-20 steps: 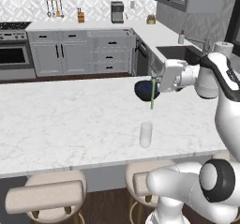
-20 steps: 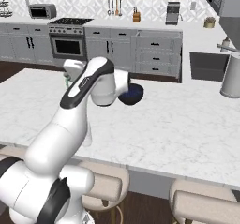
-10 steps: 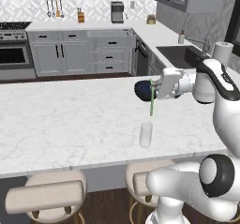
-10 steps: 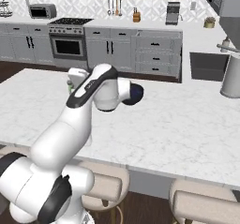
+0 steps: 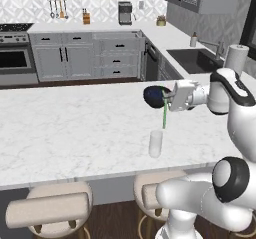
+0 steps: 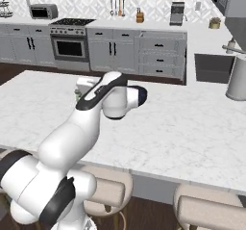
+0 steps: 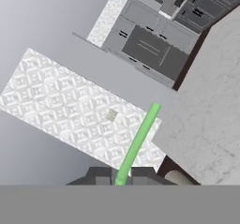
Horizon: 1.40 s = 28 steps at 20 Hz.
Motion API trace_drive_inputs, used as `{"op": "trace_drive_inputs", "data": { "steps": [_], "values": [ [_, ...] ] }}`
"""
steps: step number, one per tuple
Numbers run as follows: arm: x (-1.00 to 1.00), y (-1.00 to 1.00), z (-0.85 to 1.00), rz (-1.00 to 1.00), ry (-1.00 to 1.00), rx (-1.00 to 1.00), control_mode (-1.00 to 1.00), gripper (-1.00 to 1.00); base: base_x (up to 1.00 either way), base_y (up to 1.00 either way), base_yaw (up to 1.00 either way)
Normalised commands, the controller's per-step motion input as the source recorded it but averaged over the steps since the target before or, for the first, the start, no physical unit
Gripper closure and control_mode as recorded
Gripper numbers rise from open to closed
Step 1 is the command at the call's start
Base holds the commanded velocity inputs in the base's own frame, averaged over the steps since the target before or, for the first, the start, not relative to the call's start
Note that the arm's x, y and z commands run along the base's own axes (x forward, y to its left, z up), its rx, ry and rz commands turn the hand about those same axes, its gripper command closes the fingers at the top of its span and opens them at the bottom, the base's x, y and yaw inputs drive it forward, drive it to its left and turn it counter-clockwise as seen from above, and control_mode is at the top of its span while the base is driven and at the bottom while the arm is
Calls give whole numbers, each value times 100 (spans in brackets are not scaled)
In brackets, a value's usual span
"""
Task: Take a straw from the drawer in front and place it inside the glass cup on the dining counter.
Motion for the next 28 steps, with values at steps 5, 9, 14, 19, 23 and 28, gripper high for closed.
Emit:
{"op": "trace_drive_inputs", "data": {
  "steps": [5,9,14,19,23,28],
  "values": [
    [3,0,-24,1,6,0,-100,100,0,0,0],
    [30,0,-28,1,7,0,-100,100,0,0,0],
    [28,0,-31,1,7,0,-100,100,0,0,0],
    [25,0,-27,1,5,0,-100,100,0,0,0],
    [40,0,-13,2,2,0,-100,100,0,0,0],
    [41,0,-5,3,0,0,-100,100,0,0,0]
  ]
}}
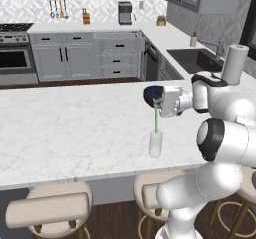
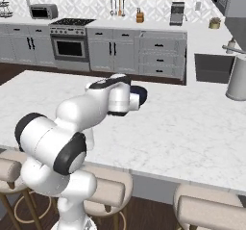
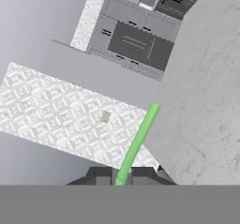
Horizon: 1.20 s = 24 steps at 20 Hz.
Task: Take a straw from the drawer in front and place it inside the glass cup on the dining counter.
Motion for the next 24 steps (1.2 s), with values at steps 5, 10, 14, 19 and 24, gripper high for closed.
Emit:
{"op": "trace_drive_inputs", "data": {
  "steps": [5,10,14,19,24],
  "values": [
    [9,0,-18,3,1,0,-100,100,0,0,0],
    [0,0,-21,3,2,0,-100,100,0,0,0],
    [5,0,-11,3,0,0,-100,100,0,0,0],
    [13,0,0,4,0,0,-100,100,0,0,0],
    [14,0,0,4,0,0,-100,100,0,0,0]
  ]
}}
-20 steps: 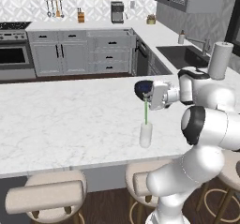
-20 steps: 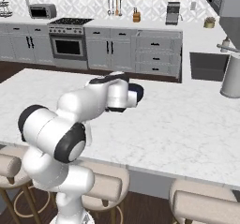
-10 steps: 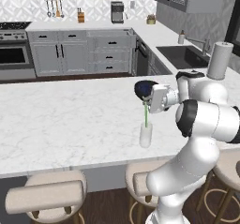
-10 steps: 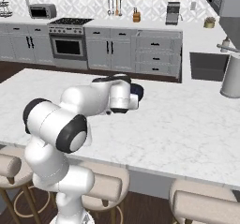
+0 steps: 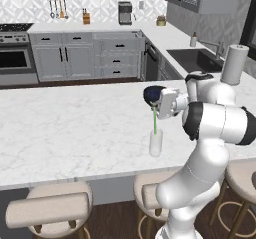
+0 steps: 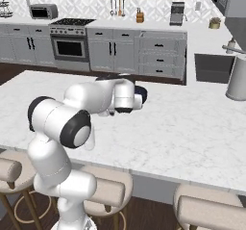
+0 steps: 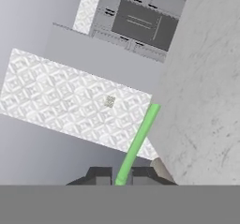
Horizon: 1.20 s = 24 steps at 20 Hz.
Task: Take a straw from the drawer in front and place it inside the glass cup on the dining counter.
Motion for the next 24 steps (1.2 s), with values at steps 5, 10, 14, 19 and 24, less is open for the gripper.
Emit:
{"op": "trace_drive_inputs", "data": {
  "steps": [5,10,14,19,24],
  "values": [
    [-4,0,0,3,0,0,-100,100,0,0,0],
    [-35,0,0,1,0,0,-100,100,0,0,0],
    [-18,0,0,0,0,0,-100,100,0,0,0],
    [0,0,5,0,0,0,-100,100,0,0,0],
    [3,0,4,0,0,0,-100,100,0,0,0]
  ]
}}
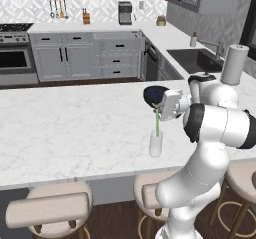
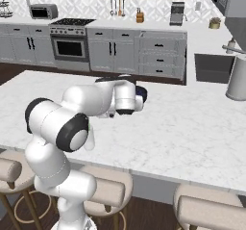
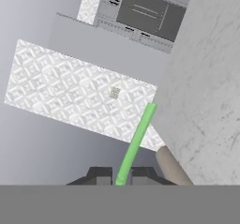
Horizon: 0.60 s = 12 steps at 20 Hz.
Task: Take a straw from the drawer in front and place it inside the glass cup on the dining counter.
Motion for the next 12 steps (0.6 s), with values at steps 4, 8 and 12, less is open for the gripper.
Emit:
{"op": "trace_drive_inputs", "data": {
  "steps": [4,8,12],
  "values": [
    [0,0,0,0,0,0,-100,100,0,0,0],
    [1,0,0,3,0,0,-100,100,0,0,0],
    [7,0,0,4,0,0,-100,100,0,0,0]
  ]
}}
